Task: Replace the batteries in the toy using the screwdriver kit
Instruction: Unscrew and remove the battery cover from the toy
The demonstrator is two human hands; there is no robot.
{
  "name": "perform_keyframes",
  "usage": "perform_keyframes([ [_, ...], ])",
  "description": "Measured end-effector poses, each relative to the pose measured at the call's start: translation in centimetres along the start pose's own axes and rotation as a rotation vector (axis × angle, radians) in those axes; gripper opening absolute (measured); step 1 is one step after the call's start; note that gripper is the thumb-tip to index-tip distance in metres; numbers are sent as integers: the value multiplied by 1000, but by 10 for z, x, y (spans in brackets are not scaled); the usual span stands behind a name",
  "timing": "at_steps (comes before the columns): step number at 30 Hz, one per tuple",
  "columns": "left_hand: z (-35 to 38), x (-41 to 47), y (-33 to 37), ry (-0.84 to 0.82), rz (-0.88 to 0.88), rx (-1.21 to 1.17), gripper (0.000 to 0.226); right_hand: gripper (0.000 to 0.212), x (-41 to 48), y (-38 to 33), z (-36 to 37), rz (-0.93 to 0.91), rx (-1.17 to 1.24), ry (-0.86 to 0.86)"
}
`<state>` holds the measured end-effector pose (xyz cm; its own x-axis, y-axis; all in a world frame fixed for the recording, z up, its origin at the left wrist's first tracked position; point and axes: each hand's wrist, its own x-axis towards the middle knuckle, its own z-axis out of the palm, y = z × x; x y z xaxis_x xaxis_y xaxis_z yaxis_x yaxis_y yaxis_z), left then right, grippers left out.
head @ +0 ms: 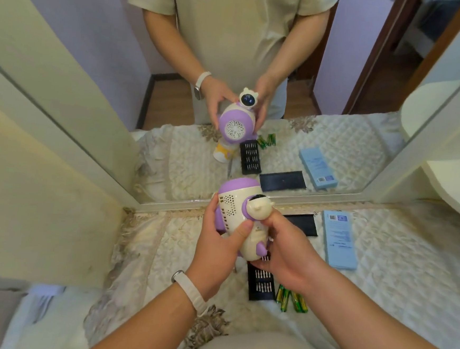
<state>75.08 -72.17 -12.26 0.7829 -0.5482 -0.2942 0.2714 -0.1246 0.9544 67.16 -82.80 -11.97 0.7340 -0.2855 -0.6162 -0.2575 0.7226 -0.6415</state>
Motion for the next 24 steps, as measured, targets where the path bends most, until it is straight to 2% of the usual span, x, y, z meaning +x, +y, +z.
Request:
perform_keyframes([
  [2,5,3,6,19,-3,-35,79,35,-4,-2,-4,-183,-226,68],
  [5,10,8,15,71,16,-56,77,38,-6,-2,-15,-616,-722,250],
  [7,13,12,19,98,27,-68,77,36,-8,-5,-20,-858,-946,262],
  [8,15,14,21,109,30,-72,78,37,-10,-7,-21,-912,-1012,241],
  [14,20,15,33,175,54,-62,75,50,-4,-9,-15,-999,-1105,192],
  [24,11,8,35,203,39,-38,76,39,-5,-12,-2,-985,-1147,169],
])
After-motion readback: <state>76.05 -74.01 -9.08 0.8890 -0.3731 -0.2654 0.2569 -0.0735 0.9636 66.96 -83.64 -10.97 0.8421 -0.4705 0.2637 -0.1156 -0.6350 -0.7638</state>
